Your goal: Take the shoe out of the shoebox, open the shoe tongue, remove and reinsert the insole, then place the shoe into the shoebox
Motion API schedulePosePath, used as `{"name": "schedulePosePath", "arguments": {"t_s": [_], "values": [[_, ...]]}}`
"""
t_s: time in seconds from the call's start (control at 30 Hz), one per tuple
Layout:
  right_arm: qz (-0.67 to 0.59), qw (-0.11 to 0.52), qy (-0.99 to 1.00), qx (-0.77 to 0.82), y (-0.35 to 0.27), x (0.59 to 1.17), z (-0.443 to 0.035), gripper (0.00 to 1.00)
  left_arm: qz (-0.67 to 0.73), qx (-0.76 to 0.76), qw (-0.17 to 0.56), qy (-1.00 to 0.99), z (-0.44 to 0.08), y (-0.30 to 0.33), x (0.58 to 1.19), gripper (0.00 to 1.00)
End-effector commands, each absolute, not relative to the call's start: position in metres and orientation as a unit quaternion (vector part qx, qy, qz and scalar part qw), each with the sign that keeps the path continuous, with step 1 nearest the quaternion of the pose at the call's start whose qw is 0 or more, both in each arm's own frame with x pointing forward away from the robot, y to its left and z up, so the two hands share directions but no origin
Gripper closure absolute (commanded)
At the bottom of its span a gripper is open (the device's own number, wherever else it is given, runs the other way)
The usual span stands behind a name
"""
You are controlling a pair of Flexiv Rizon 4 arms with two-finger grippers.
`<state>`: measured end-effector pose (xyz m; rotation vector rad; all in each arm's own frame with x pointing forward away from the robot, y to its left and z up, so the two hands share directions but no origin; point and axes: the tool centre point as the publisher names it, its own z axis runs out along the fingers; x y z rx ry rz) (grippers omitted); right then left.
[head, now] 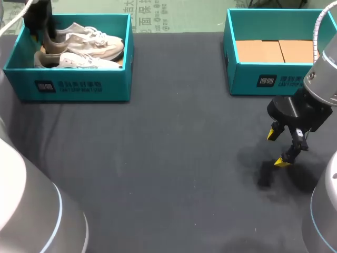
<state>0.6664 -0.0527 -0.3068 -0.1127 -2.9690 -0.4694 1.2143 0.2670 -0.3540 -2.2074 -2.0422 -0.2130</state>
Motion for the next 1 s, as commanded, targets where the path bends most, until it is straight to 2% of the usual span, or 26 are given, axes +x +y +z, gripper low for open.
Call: {"name": "schedulePosePath", "arguments": {"t_s": [0.03,0.17,0.2,0.23,0.43,0.53,0.73,0.8,0.87,1.0], "values": [[-0.155,0.066,-0.985,-0.038,-0.053,0.665,-0.307,0.00,-0.072,-0.731,0.041,-0.678,-0.330,0.266,1.202,0.49],[-0.155,0.066,-0.985,-0.038,-0.053,0.665,-0.307,0.00,-0.077,-0.733,0.021,-0.676,-0.312,0.259,1.201,0.43],[-0.155,0.066,-0.985,-0.038,-0.053,0.665,-0.307,0.00,-0.075,-0.735,0.014,-0.673,-0.306,0.257,1.201,0.36],[-0.155,0.066,-0.985,-0.038,-0.053,0.665,-0.307,0.00,-0.076,-0.736,0.014,-0.673,-0.303,0.255,1.200,0.33],[-0.155,0.066,-0.985,-0.038,-0.053,0.665,-0.307,0.00,-0.079,-0.740,0.032,-0.667,-0.312,0.251,1.198,0.35],[-0.155,0.066,-0.985,-0.038,-0.053,0.665,-0.307,0.00,-0.079,-0.740,0.037,-0.667,-0.316,0.251,1.197,0.29],[-0.155,0.066,-0.985,-0.038,-0.053,0.665,-0.307,0.00,-0.078,-0.737,0.032,-0.671,-0.311,0.251,1.195,0.23],[-0.155,0.066,-0.985,-0.038,-0.053,0.665,-0.307,0.00,-0.081,-0.733,0.028,-0.675,-0.307,0.252,1.194,0.16],[-0.155,0.066,-0.985,-0.038,-0.053,0.665,-0.307,0.00,-0.079,-0.729,0.026,-0.680,-0.302,0.255,1.193,0.15],[-0.155,0.066,-0.985,-0.038,-0.053,0.665,-0.307,0.00,-0.077,-0.723,0.021,-0.686,-0.289,0.260,1.188,0.00]]}}
